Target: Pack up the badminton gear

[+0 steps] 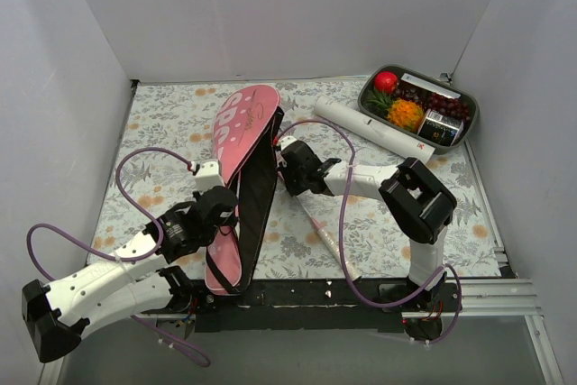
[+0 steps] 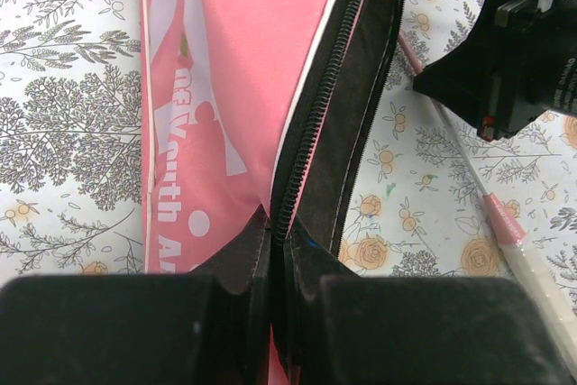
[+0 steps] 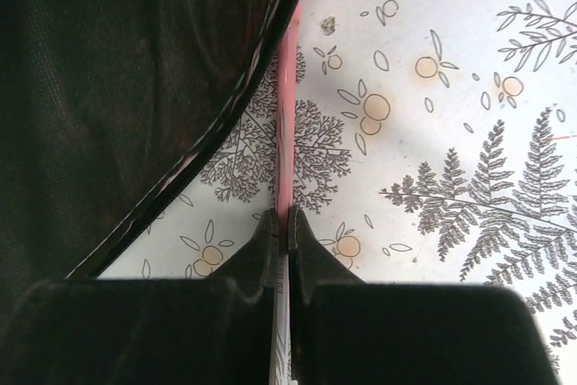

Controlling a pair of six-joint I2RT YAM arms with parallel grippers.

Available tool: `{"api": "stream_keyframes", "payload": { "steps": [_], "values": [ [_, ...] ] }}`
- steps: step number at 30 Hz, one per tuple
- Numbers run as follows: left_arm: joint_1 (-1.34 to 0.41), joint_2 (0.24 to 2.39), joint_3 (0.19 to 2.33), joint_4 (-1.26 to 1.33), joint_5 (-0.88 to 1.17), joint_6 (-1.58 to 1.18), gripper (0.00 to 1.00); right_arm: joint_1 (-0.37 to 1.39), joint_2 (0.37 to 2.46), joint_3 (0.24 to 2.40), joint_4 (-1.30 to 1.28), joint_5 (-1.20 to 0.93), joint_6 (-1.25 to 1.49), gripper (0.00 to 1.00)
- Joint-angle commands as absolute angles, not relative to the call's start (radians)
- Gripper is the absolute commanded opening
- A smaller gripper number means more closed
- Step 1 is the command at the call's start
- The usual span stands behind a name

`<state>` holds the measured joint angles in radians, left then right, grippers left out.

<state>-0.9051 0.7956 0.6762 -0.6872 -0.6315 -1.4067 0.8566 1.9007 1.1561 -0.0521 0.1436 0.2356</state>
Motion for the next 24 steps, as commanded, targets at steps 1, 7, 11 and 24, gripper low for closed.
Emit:
{"api": "stream_keyframes", "payload": {
  "steps": [1,7,11,24],
  "values": [
    [-0.9,0.784,0.68,-0.603,-0.657,-1.407,0.0,0.871,1.869,1.19,-0.109,0.144,0.239,0.01],
    [-0.9,0.847,0.683,-0.578,-0.655,-1.405,0.0,0.903,1.78,1.219,-0.258,0.216,0.331,0.01],
    [-0.899,0.856,0.681,-0.552,-0.65,-1.401,0.0,0.925,1.706,1.192,-0.302,0.255,0.416,0.01],
    [-0.9,0.905,0.67,-0.479,-0.626,-1.404,0.0,1.044,1.393,0.954,-0.48,0.405,0.666,0.01]
  ]
}}
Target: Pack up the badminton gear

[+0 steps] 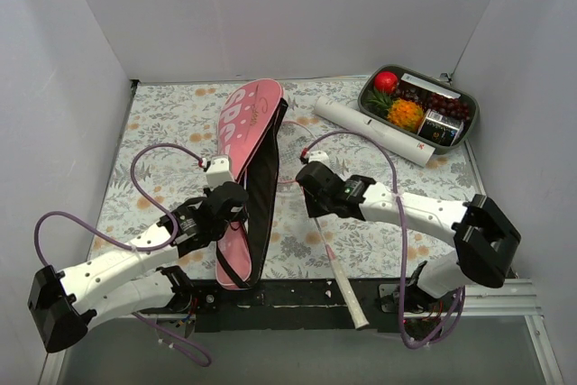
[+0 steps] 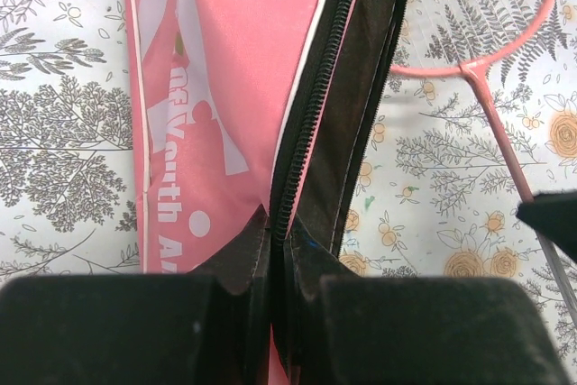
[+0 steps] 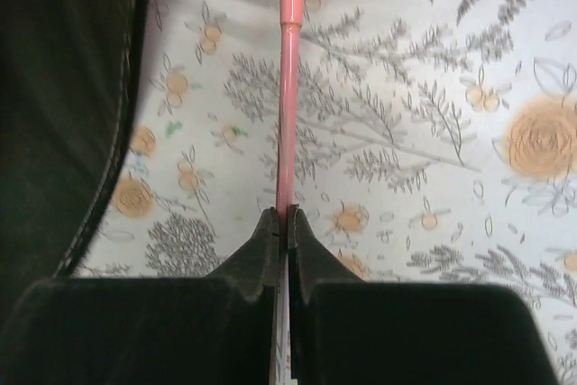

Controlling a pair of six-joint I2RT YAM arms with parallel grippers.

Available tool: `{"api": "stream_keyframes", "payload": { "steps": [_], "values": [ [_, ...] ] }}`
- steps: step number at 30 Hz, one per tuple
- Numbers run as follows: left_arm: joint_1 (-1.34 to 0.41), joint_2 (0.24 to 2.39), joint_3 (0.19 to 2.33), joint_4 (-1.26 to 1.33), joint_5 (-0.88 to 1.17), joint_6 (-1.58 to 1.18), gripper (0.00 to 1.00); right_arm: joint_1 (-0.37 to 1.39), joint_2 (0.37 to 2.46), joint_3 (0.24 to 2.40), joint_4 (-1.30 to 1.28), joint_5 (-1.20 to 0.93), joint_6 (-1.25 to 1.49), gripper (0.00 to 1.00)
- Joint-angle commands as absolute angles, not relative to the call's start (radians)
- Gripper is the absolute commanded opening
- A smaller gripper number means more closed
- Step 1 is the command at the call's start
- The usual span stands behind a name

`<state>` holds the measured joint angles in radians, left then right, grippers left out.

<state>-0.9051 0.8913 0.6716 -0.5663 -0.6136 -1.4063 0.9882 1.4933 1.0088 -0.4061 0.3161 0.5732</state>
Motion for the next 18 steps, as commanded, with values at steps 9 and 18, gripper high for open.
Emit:
{"api": "stream_keyframes", "payload": {
  "steps": [9,18],
  "values": [
    [-0.9,0.968,0.67,-0.417,-0.612,-1.396,0.0,1.281,1.207,0.882,-0.714,0.564,0.906,0.01],
    [-0.9,0.994,0.66,-0.4,-0.598,-1.408,0.0,1.522,1.167,0.96,-1.029,0.716,1.185,0.01]
  ]
}}
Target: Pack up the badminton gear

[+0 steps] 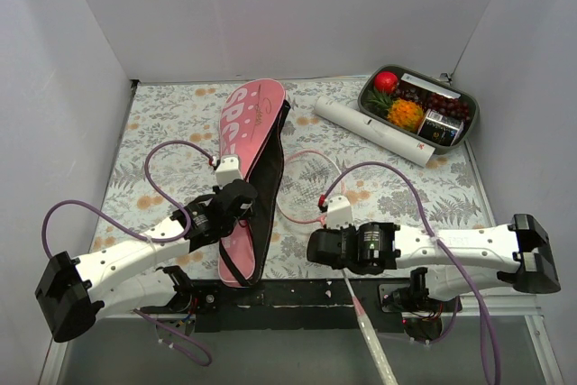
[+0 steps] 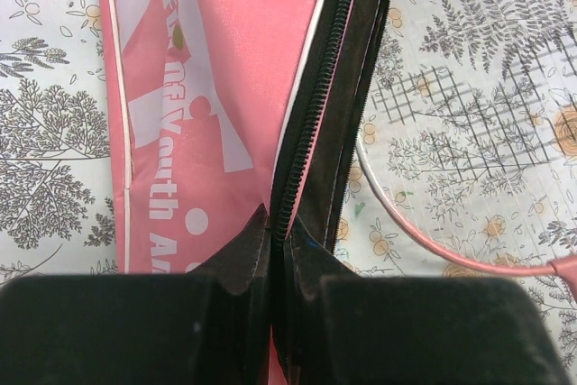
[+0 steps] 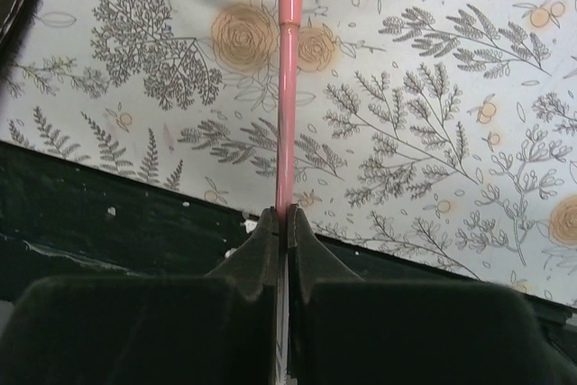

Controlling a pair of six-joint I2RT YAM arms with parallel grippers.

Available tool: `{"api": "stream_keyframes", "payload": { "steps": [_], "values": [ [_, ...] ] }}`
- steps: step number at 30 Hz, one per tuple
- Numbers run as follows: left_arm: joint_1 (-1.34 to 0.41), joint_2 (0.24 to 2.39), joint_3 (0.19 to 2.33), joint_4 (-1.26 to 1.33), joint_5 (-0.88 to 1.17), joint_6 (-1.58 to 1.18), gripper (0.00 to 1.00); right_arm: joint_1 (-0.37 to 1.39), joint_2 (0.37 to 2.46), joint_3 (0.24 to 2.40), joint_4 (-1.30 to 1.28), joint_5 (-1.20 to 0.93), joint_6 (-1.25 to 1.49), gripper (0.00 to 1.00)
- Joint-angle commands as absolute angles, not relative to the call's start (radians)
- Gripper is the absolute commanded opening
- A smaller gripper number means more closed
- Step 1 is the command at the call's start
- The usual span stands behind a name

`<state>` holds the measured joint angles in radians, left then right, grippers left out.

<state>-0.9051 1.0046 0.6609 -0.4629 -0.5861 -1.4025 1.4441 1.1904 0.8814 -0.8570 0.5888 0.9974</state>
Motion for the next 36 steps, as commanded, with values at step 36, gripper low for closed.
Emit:
{"api": "stream_keyframes", "payload": {
  "steps": [36],
  "values": [
    [-0.899,0.934,0.722,-0.465,-0.545,-1.394,0.0,1.523,1.358,1.1,-0.772,0.738,0.977,0.01]
  ]
}}
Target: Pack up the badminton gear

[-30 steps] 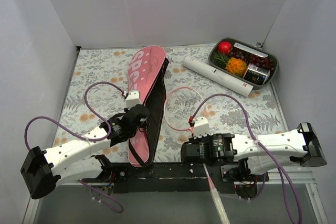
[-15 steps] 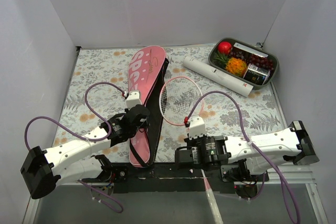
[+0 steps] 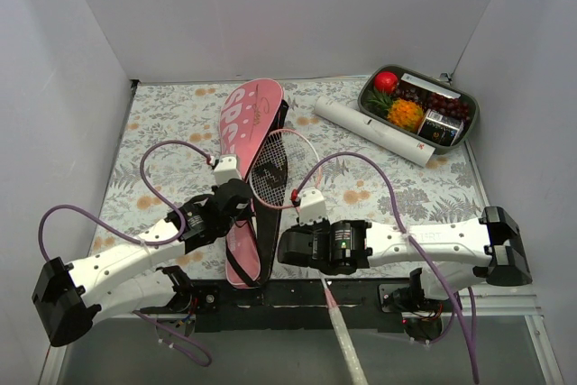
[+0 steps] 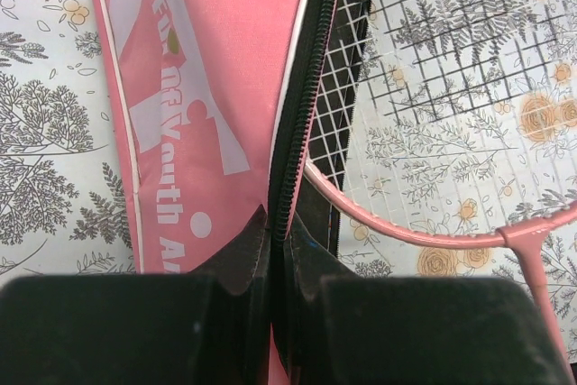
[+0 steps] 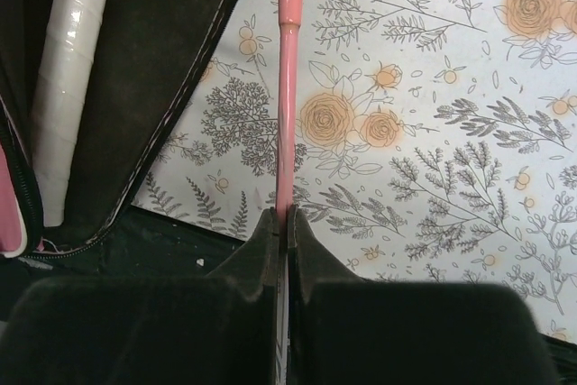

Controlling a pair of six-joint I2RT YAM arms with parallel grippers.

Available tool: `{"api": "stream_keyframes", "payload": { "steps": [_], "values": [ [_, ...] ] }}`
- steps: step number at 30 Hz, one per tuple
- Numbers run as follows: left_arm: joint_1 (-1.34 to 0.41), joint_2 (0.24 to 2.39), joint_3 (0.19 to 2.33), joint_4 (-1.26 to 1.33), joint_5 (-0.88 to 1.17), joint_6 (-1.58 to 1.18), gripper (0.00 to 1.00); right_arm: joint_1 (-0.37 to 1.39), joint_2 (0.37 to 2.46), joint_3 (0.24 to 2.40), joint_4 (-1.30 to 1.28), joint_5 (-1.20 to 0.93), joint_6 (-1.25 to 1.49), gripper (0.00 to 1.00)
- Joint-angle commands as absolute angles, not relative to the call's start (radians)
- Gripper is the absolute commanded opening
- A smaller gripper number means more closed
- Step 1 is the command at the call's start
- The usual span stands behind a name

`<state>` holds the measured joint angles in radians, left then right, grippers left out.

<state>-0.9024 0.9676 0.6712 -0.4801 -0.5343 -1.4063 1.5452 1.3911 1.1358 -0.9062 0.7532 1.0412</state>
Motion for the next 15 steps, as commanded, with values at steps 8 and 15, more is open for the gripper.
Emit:
{"api": "stream_keyframes", "payload": {
  "steps": [8,15],
  "values": [
    [-0.899,0.957,0.723,-0.443,-0.514,-1.391,0.0,1.439,1.377,1.02,-0.506,0.7,0.801,0.01],
    [-0.9,0.946,0.707,-0.442,-0.483,-1.39,0.0,1.315,1.491,1.071,-0.328,0.617,0.646,0.01]
  ]
}}
